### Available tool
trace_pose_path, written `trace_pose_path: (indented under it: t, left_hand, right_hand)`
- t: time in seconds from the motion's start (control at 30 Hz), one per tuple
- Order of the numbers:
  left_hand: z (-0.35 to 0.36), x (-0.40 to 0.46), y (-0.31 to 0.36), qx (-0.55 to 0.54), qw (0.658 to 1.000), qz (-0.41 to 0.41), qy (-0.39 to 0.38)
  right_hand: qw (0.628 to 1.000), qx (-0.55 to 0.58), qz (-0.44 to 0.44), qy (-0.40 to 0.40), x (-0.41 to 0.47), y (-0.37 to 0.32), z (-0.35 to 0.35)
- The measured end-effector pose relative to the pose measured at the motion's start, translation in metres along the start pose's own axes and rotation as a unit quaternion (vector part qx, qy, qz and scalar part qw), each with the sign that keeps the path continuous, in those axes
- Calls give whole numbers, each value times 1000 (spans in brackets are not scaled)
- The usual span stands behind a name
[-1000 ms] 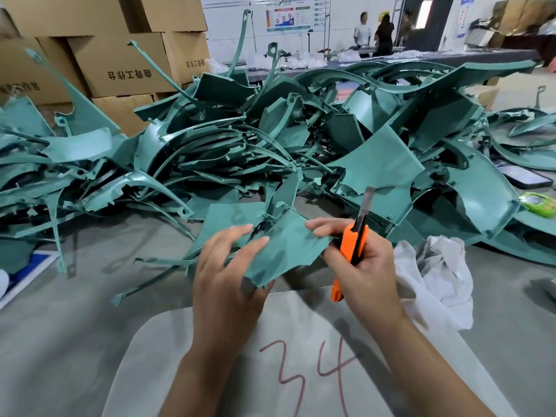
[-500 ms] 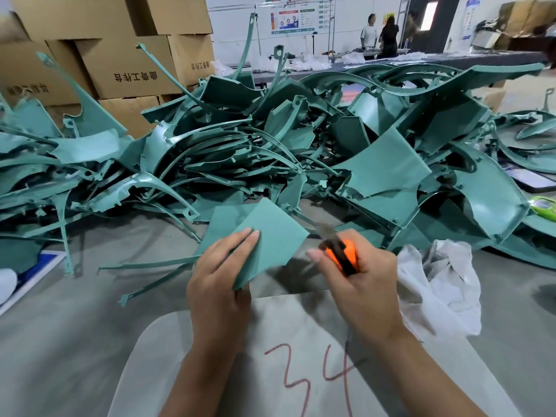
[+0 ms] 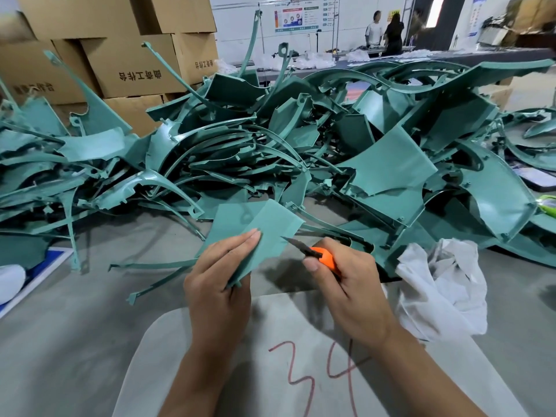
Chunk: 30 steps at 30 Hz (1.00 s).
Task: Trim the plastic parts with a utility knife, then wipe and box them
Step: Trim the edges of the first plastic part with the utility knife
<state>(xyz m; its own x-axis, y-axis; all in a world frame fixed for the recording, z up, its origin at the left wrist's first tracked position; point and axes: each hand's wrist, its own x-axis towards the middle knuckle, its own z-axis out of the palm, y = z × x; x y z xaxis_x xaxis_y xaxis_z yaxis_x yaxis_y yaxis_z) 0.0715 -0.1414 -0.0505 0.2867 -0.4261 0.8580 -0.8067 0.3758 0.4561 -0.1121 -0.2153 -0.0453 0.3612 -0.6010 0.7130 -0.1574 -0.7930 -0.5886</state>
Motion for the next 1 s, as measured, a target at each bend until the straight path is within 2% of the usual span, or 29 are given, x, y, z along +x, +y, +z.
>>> trace_pose_path:
  t: [0.2, 0.27, 0.33, 0.4, 0.5, 0.7, 0.8, 0.83, 0.9, 0.93, 1.0]
  left_hand:
    - [-3, 1, -4, 1, 999, 36, -1]
    - [-3, 2, -6, 34, 998, 59, -2]
    - [-4, 3, -7, 50, 997, 61, 7]
    - [-4, 2, -7, 25, 998, 51, 8]
    - [-3, 1, -4, -42, 998, 37, -10]
    - [3, 0, 14, -67, 995, 69, -36]
    - [3, 0, 28, -115, 989, 81, -36]
    - [1, 1, 32, -138, 989, 55, -28]
    - [-7, 8, 41, -179, 980, -76, 40]
    - [-11, 14, 43, -210, 959, -154, 112]
    - [-25, 27, 37, -383, 868, -248, 195]
  right_hand:
    - [989, 29, 117, 82, 5, 5, -9]
    - [988, 51, 133, 64, 4, 7, -14]
    - [988, 105, 113, 21, 2, 3, -15]
    - [988, 125, 88, -27, -1, 0, -12]
    - [982, 144, 105, -68, -1, -1, -8]
    - [958, 224, 176, -41, 3, -1, -11]
    - [953, 199, 229, -11, 8, 5, -10]
    - [951, 180, 249, -5, 9, 7, -11]
    - [936, 185, 298, 15, 11, 10, -14]
    - [926, 201, 320, 28, 11, 12, -16]
    - [910, 231, 342, 52, 12, 14, -18]
